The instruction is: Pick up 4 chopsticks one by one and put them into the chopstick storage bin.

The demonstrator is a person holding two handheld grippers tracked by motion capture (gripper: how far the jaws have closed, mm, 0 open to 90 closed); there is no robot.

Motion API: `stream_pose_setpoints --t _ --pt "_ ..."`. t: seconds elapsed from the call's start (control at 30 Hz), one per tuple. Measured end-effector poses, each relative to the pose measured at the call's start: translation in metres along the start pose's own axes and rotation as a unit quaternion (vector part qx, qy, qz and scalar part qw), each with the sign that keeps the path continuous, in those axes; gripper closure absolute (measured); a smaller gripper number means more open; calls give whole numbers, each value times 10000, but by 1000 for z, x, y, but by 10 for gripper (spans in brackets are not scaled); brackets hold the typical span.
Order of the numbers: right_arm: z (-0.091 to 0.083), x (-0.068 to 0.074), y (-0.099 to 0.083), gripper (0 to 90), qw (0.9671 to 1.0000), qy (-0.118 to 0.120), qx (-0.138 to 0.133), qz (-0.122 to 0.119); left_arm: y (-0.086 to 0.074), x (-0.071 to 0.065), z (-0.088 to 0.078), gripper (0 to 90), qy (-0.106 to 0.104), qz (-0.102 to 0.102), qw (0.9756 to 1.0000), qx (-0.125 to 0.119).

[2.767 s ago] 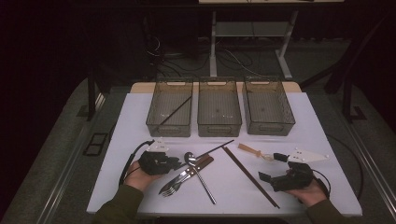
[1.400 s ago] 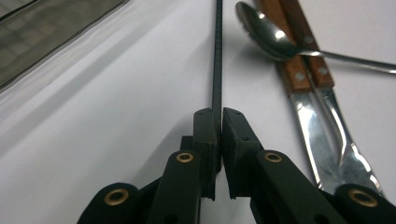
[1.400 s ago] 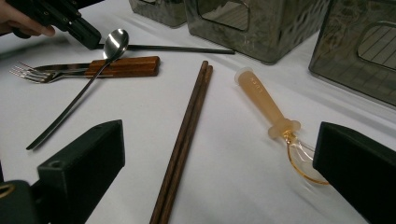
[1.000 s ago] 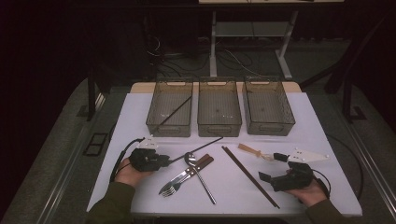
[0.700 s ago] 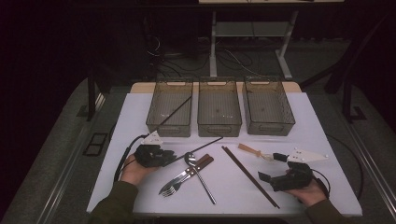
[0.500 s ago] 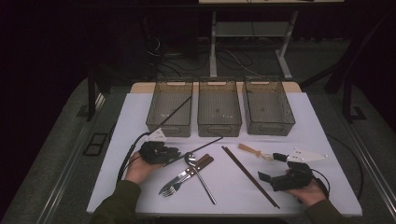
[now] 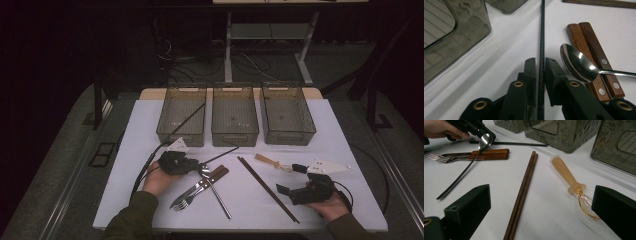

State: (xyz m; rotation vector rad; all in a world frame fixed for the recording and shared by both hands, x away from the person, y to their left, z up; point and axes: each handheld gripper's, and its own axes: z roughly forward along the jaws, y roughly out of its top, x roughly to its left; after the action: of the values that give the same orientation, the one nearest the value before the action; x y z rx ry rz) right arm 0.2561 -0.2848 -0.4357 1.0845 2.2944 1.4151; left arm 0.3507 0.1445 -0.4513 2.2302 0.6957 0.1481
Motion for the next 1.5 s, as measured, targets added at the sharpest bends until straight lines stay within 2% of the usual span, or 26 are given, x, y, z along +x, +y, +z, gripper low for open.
stream_pose_setpoints --t 0.17,0.33,0.5,0.77,1.17,1.5 --pt "0 0 0 22 10000 0 -5 3 0 0 0 833 36 141 9999 18" --pt "0 1 0 22 10000 4 7 -5 0 -2 0 849 25 130 9999 -7" --pt "0 1 0 22 10000 -2 -5 -27 0 -2 0 853 37 244 9997 5" --pt "0 1 0 22 10000 24 15 -51 -1 -3 -4 853 17 263 9996 38" --pt "1 2 0 22 10000 35 25 -70 -7 1 -27 853 97 88 9999 -7" --pt "2 1 -1 22 9999 62 55 -68 -13 4 -47 854 120 -53 9998 -144"
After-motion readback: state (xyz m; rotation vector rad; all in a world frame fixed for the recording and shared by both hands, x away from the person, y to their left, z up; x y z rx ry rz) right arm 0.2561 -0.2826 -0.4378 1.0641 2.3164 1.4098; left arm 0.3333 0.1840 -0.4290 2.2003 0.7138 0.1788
